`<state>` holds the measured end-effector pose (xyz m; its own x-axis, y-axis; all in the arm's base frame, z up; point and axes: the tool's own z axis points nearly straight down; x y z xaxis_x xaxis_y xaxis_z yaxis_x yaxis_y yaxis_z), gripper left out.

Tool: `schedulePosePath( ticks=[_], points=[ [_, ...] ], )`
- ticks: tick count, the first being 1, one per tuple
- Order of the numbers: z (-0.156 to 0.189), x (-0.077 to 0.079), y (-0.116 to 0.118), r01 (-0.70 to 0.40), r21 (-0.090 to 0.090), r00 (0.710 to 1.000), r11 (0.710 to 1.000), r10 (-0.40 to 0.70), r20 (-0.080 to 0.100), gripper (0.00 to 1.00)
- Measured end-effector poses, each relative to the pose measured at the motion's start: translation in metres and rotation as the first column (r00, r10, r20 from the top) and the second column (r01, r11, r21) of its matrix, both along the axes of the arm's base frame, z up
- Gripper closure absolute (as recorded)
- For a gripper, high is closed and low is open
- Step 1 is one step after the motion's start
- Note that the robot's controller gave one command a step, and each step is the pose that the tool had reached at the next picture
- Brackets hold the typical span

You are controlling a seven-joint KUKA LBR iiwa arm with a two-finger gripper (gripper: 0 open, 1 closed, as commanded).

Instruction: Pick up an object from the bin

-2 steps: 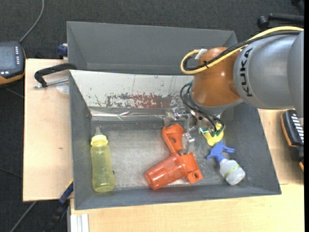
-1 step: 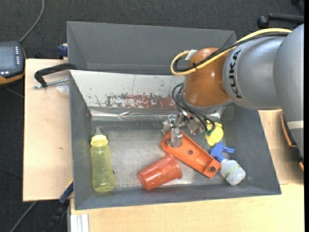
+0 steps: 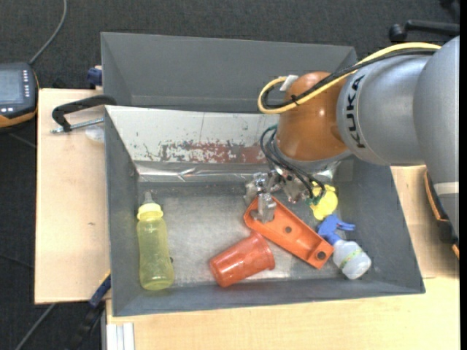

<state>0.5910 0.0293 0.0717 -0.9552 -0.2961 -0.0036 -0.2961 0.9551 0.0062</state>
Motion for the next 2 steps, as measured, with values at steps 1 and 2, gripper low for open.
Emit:
schedulePosePath(
  ticks=[1,2],
  points=[
    [0.0987,-0.0124,0.0069,-0.02,0.002,1.0,1.0,0.02,0.01,1.0],
    [0.0987,-0.0124,0.0069,-0.02,0.002,1.0,1.0,0.02,0.01,1.0]
  ],
)
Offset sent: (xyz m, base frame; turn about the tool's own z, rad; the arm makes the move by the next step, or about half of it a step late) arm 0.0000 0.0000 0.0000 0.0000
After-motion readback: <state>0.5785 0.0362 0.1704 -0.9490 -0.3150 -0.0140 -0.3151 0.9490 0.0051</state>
